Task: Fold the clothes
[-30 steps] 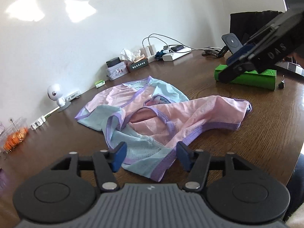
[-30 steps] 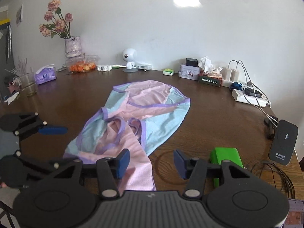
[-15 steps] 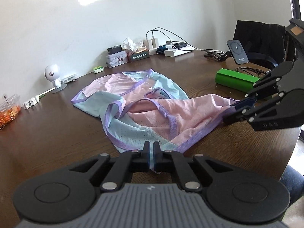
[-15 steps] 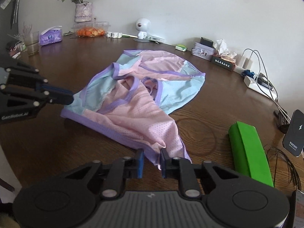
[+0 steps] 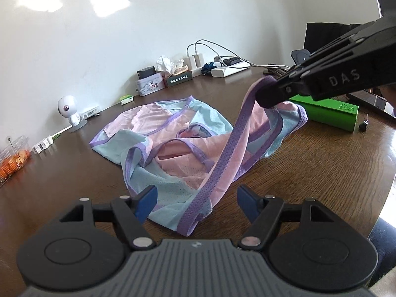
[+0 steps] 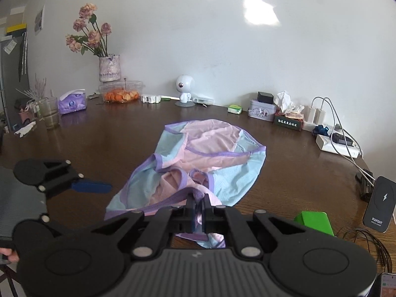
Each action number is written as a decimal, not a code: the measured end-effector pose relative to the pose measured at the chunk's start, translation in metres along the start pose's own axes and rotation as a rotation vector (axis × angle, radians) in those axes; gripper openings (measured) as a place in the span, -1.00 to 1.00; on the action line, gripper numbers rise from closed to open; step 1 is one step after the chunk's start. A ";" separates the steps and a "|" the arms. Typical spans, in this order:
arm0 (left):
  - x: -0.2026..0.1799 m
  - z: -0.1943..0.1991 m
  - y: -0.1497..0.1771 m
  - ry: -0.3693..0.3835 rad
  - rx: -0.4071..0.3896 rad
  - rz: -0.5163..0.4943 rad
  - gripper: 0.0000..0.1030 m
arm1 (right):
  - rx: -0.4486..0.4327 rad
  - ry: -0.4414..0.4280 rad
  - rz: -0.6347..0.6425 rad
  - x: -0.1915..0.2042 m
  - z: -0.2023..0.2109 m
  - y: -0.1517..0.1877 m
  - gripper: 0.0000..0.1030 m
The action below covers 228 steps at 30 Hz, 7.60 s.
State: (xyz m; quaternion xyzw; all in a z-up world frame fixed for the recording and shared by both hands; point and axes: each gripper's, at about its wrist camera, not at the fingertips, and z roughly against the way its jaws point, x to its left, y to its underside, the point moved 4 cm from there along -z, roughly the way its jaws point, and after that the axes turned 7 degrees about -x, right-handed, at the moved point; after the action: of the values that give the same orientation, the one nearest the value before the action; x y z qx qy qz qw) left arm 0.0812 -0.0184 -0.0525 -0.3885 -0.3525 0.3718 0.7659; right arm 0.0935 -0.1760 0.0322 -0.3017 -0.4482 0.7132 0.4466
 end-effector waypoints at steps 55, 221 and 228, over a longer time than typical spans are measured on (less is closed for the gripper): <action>0.055 0.048 -0.053 -0.162 -0.018 0.369 -0.91 | -0.080 0.259 0.427 0.017 0.018 -0.003 -0.40; 0.154 -0.058 -0.006 -0.153 0.156 0.595 -0.92 | 0.133 0.128 -0.149 -0.060 -0.090 0.031 -0.98; 0.177 -0.042 0.012 -0.231 0.179 0.596 -0.96 | 0.159 0.195 -0.160 -0.078 -0.081 0.037 -0.98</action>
State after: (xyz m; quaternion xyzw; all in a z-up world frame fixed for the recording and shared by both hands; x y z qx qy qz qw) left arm 0.1964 0.1215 -0.0375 -0.3608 -0.2740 0.6505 0.6096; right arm 0.1796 -0.2242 -0.0325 -0.2966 -0.3672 0.6759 0.5659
